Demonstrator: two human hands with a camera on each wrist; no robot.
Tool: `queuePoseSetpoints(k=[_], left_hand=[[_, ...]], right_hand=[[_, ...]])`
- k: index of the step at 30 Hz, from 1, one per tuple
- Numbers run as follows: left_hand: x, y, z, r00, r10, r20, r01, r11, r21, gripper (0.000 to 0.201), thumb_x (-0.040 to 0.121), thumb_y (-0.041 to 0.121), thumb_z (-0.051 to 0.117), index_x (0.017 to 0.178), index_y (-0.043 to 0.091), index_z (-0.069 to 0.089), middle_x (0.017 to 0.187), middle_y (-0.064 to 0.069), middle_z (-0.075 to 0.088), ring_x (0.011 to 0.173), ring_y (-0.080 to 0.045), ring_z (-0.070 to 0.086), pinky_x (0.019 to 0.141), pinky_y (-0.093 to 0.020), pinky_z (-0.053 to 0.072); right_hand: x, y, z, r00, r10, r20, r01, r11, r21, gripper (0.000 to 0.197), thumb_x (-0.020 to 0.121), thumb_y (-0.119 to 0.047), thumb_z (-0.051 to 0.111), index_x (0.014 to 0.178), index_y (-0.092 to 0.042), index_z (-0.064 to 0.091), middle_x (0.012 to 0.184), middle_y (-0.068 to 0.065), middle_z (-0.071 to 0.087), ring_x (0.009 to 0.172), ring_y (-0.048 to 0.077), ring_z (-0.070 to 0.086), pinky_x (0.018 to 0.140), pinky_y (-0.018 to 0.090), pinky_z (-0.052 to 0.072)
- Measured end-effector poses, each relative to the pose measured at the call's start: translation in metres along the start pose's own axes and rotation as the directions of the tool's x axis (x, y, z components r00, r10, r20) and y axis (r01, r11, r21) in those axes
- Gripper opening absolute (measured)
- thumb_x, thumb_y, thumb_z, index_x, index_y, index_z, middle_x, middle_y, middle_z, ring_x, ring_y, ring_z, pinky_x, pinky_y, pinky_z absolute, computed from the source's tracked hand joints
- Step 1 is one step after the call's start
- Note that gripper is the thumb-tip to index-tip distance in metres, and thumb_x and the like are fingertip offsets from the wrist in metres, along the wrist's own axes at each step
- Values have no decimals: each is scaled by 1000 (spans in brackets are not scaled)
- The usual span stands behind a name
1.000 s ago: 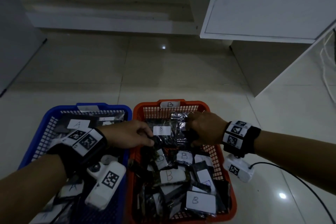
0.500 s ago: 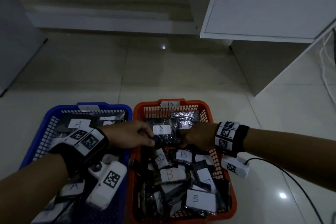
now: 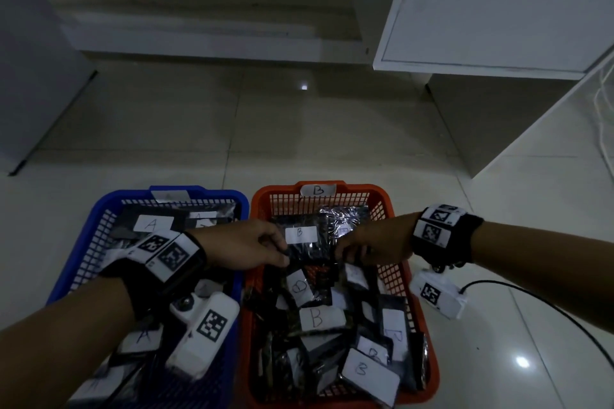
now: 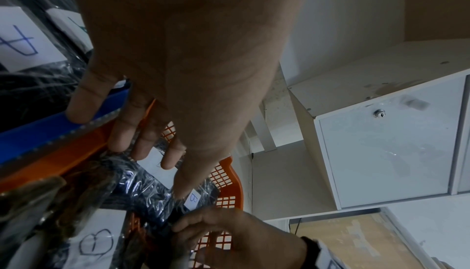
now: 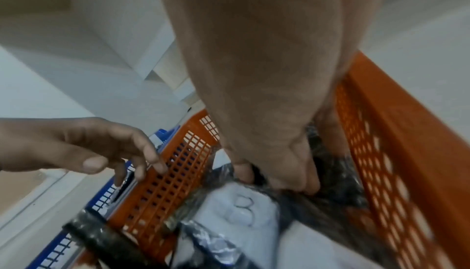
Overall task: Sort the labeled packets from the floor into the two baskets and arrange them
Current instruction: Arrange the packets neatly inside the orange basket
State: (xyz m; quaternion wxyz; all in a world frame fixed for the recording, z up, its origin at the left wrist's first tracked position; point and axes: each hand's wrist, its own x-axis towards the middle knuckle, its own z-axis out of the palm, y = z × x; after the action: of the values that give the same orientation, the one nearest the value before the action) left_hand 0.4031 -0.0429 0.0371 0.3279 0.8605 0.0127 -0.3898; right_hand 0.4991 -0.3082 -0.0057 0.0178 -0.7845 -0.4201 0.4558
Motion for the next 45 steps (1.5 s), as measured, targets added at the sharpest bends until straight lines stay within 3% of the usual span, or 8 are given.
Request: queuePoseSetpoints(k=[4,6,9,15,28,35,41,45], left_hand=[[0,4,0,1000,12,1,-12,1000,-1,28,91,45,66,117,34,62,110,15,63,102,-1,59,91,-22,48],[0,5,0,1000,16,2,-16,1000,1,29,92,45,65,118,34,61,110,17,62,102,1,58,87,-19,47],[0,5,0,1000,15,4,-15,1000,-2,29,91,44,66,118,33,62,110,15,64,102,0,59,88,-16,47],[0,3,1,1000,3,2,-3,1000,-28,30,90,43,68,118,32,62,110,14,66,103,-2,60,95,-23,49],[-1,-4,-1,1000,-3,-9,2,998,-62,28,90,43,68,116,34,62,109,15,65,103,-2,61,95,-23,49],[-2,-11,-6,998,37,-58,-46,988,-148,20,94,18,66,112,28,65,106,9,70,99,-2,65,89,-21,51],[-5,-12,-15,987,55,-148,-78,984,-158,20,92,9,65,105,24,67,97,4,73,93,-7,68,76,-17,52],[-10,-11,-11,1000,7,13,-6,998,-68,25,84,32,77,106,27,67,101,3,73,96,-12,68,91,-31,55]], right_hand=[[4,-5,4,968,-28,-251,0,994,-113,41,101,-4,49,139,-16,55,140,6,55,120,11,56,98,15,46],[10,-3,8,926,-64,-372,-26,972,-232,44,100,-12,54,144,-15,50,152,7,42,133,20,47,106,24,44],[27,4,21,927,-78,-366,-52,942,-333,42,99,-23,58,140,-17,53,148,6,46,133,25,49,107,40,48],[25,11,5,950,85,-299,-136,979,-155,48,99,-8,52,145,-21,50,152,3,42,130,21,51,105,37,50],[54,-13,-7,832,183,-524,-100,978,183,20,85,-16,74,104,-8,72,98,4,72,86,17,66,79,33,55],[47,-20,0,804,46,-593,-31,999,35,22,91,-10,59,104,-13,76,101,3,76,87,16,70,82,31,58],[55,-55,15,955,77,-287,-35,988,150,41,88,-39,73,120,-14,62,109,2,72,96,18,68,85,35,57],[59,-58,25,940,170,-297,-38,915,402,47,84,-17,79,125,-9,59,106,7,74,96,22,70,85,34,58]])
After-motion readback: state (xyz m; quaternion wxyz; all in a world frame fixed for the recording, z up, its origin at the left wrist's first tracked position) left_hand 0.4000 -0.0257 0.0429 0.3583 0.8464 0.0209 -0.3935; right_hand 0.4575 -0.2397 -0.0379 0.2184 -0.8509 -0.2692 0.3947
